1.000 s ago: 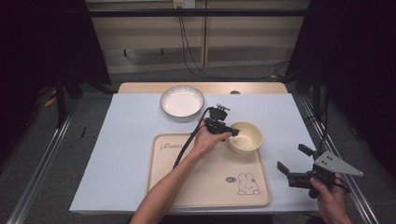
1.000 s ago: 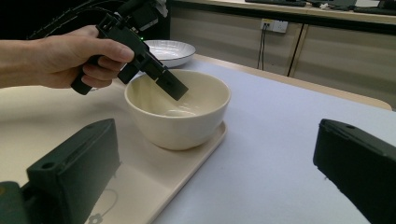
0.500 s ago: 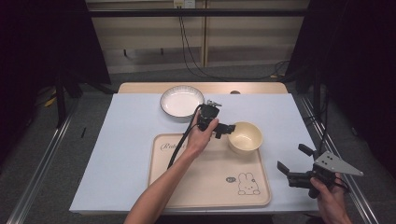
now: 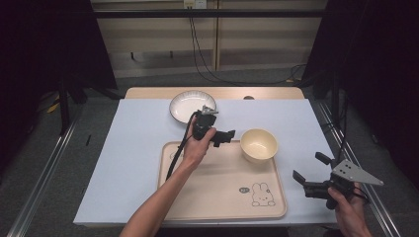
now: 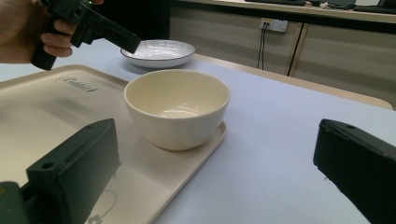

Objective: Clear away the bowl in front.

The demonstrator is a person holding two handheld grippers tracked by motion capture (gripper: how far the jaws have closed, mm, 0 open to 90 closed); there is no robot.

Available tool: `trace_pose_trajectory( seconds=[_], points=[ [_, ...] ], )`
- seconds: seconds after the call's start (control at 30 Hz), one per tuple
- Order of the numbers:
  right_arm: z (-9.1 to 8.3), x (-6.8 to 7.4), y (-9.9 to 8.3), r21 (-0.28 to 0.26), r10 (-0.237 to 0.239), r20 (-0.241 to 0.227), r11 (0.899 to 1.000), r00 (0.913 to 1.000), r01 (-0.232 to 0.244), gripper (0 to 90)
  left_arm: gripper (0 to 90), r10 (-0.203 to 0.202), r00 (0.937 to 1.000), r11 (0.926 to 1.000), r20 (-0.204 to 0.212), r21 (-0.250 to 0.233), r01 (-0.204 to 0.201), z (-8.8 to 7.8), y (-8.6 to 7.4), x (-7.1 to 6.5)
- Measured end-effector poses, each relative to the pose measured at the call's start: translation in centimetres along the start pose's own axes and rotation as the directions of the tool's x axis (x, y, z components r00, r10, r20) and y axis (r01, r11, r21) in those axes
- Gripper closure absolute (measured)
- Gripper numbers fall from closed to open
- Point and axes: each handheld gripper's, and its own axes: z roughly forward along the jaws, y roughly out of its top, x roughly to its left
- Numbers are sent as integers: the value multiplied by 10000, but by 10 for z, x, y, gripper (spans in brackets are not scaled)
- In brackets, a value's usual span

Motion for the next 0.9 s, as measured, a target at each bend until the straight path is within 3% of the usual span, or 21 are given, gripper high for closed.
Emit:
trace_pose_trajectory(
  seconds=[0.2,0.3,0.47,0.73,0.9],
  points=[
    [0,0,0,3,-10,14,10000,10000,10,0,28,-51,9998,9991,-209,-431,41,-20,-6,6],
    [0,0,0,-22,-46,42,10000,10000,46,0,26,-350,9991,9979,-237,-552,336,-28,-10,11],
    [0,-1,1,-52,-19,83,10000,10000,19,0,26,-209,9974,9961,-692,-874,148,-47,-15,16],
    [0,-1,1,29,-43,44,10000,10000,43,0,26,-191,9879,9906,-1541,-1370,-23,-79,-28,22],
    [1,0,0,-13,-39,54,10000,10000,39,0,24,-134,9841,9888,-1771,-1484,-132,-95,-38,26]
  ],
)
